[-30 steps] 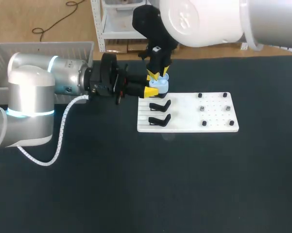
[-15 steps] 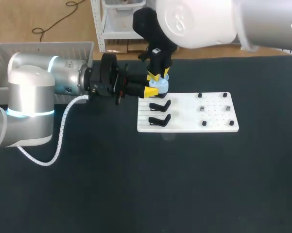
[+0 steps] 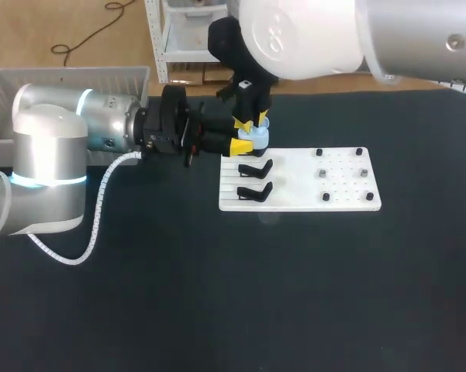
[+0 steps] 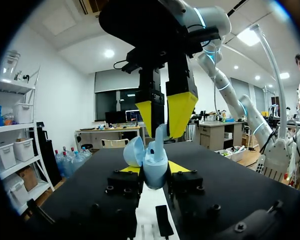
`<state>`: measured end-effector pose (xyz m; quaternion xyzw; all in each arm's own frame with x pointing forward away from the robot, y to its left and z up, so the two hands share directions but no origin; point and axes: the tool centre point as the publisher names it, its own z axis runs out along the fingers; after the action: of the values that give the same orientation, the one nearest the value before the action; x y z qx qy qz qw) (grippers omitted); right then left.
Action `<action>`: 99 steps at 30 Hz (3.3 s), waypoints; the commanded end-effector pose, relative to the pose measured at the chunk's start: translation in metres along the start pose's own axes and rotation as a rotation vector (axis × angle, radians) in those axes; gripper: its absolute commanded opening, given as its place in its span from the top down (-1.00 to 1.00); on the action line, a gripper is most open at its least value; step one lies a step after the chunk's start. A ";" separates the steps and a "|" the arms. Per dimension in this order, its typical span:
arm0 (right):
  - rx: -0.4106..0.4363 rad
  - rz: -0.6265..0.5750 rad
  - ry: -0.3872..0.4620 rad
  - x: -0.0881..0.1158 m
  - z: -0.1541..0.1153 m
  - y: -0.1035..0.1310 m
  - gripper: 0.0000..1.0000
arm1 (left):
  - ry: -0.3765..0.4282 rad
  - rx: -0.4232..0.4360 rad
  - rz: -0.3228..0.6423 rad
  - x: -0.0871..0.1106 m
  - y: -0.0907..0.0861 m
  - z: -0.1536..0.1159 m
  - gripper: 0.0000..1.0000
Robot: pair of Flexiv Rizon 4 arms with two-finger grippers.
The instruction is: Pick up each earbud case from the left stands, insert the matching earbuds, close the lid, and place the case in the box.
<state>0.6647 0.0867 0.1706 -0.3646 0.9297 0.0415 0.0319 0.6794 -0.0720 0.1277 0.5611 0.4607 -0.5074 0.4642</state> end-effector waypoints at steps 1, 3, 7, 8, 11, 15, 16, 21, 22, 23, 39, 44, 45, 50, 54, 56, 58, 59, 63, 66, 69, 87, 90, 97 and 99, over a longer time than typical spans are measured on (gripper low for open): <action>-0.002 0.005 0.002 -0.001 0.001 -0.002 1.00 | 0.000 -0.003 0.001 0.000 -0.001 0.000 1.00; -0.002 0.007 0.001 -0.001 0.001 -0.002 1.00 | 0.000 -0.003 0.001 0.000 -0.001 0.000 1.00; -0.002 0.011 0.000 -0.002 0.002 -0.003 1.00 | 0.000 -0.003 0.001 0.000 -0.001 0.000 1.00; -0.003 0.011 0.000 -0.002 0.003 -0.003 1.00 | 0.000 -0.003 0.001 0.000 -0.001 0.000 1.00; -0.005 0.010 0.002 -0.002 0.003 -0.004 1.00 | 0.000 -0.003 0.001 0.000 -0.001 0.000 1.00; -0.006 0.010 0.005 -0.003 0.005 -0.004 1.00 | 0.000 -0.003 0.001 0.000 -0.001 0.000 1.00; -0.006 0.010 0.006 -0.003 0.005 -0.004 1.00 | 0.000 -0.003 0.001 0.000 -0.001 0.000 1.00; -0.005 0.011 0.012 -0.004 0.007 -0.005 1.00 | 0.000 -0.003 0.001 0.000 -0.001 0.000 1.00; -0.005 0.011 0.013 -0.005 0.007 -0.005 1.00 | 0.000 -0.003 0.001 0.000 -0.001 0.000 1.00; -0.005 0.010 0.015 -0.005 0.008 -0.005 1.00 | 0.000 -0.003 0.001 0.000 -0.001 0.000 1.00; 0.013 -0.010 0.015 -0.002 -0.003 0.001 -1.00 | 0.000 -0.003 0.001 0.000 -0.001 0.000 1.00; 0.018 -0.008 -0.032 0.004 -0.022 0.003 -1.00 | 0.000 -0.003 0.001 0.000 -0.001 0.000 1.00; 0.019 0.016 -0.043 0.004 -0.026 0.000 -1.00 | 0.000 -0.003 0.001 0.000 -0.001 0.000 1.00; -0.001 0.303 -0.117 0.003 -0.034 -0.032 -1.00 | 0.000 -0.003 0.001 0.000 -0.001 0.000 1.00; -0.007 0.512 -0.160 0.002 -0.028 -0.061 -1.00 | 0.000 -0.003 0.001 0.000 -0.001 0.000 1.00; -0.004 0.573 -0.170 0.000 -0.023 -0.070 -1.00 | 0.000 -0.003 0.001 0.000 -0.001 0.000 1.00; 0.003 0.590 -0.163 -0.004 -0.018 -0.076 -1.00 | 0.000 -0.003 0.001 0.000 -0.001 0.000 1.00; 0.006 0.599 -0.158 -0.006 -0.016 -0.078 -1.00 | 0.000 -0.003 0.001 0.000 -0.001 0.000 1.00; 0.017 0.625 -0.150 -0.011 -0.009 -0.086 -1.00 | 0.000 -0.003 0.001 0.000 -0.001 0.000 1.00; 0.018 0.640 -0.142 -0.014 -0.005 -0.090 -1.00 | 0.000 -0.003 0.001 0.000 -0.001 0.000 1.00; 0.023 0.646 -0.129 -0.017 0.001 -0.092 -1.00 | 0.000 -0.003 0.001 0.000 -0.001 0.000 1.00; -0.005 0.579 -0.047 0.000 0.016 -0.070 -1.00 | 0.000 -0.003 0.001 0.000 -0.001 0.000 1.00; -0.020 0.566 -0.042 0.003 0.014 -0.065 -1.00 | 0.000 -0.003 0.001 0.000 -0.001 0.000 1.00; -0.018 0.564 -0.045 0.007 0.011 -0.063 -1.00 | 0.000 -0.003 0.001 0.000 -0.001 0.000 1.00; 0.012 0.580 -0.086 0.011 0.001 -0.066 -1.00 | 0.000 -0.003 0.001 0.000 -0.001 0.000 1.00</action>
<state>0.7123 0.0385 0.1578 -0.0891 0.9935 0.0612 0.0362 0.6794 -0.0720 0.1277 0.5610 0.4606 -0.5075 0.4643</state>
